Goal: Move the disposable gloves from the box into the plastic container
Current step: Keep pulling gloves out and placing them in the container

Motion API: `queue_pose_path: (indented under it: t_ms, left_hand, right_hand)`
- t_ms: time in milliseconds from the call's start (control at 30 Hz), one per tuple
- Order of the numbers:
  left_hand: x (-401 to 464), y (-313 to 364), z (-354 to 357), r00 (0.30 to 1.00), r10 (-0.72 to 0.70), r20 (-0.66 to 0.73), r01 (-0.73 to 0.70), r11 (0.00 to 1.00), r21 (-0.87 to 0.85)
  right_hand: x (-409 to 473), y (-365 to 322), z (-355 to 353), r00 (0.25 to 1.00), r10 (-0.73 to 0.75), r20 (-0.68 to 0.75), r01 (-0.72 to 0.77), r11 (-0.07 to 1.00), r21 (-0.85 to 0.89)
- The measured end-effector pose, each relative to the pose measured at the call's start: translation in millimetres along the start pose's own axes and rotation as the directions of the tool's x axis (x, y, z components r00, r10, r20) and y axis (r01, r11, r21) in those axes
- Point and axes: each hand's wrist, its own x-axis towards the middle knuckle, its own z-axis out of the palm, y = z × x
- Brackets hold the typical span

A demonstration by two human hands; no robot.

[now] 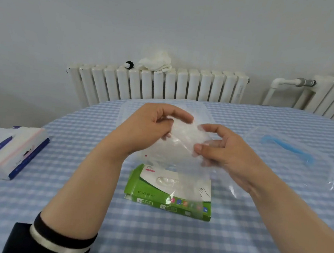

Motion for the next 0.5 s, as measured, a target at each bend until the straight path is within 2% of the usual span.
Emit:
queue_pose_path:
  t_ms: [133,200,367,500]
  left_hand:
    - [14,-11,-6,0.979,-0.061,-0.194,0.054,0.998,-0.043]
    - [21,-16,-8,0.964,-0.095,-0.248,0.096,0.995,-0.010]
    - [32,-42,-13,0.963,-0.139,-0.232,0.189,0.960,0.207]
    - [32,-49,-16,0.955,-0.206,-0.213,0.280,0.863,0.421]
  right_hand:
    - [18,-8,-21,0.985,-0.040,-0.167,0.024,0.995,-0.100]
    - [35,-13,-30,0.967,-0.067,-0.246,0.032,0.989,-0.146]
    - [97,-22,-29,0.944,-0.166,-0.286,0.054,0.930,-0.364]
    - [138,-20,-15,0.941,-0.241,-0.236,0.052,0.795,-0.605]
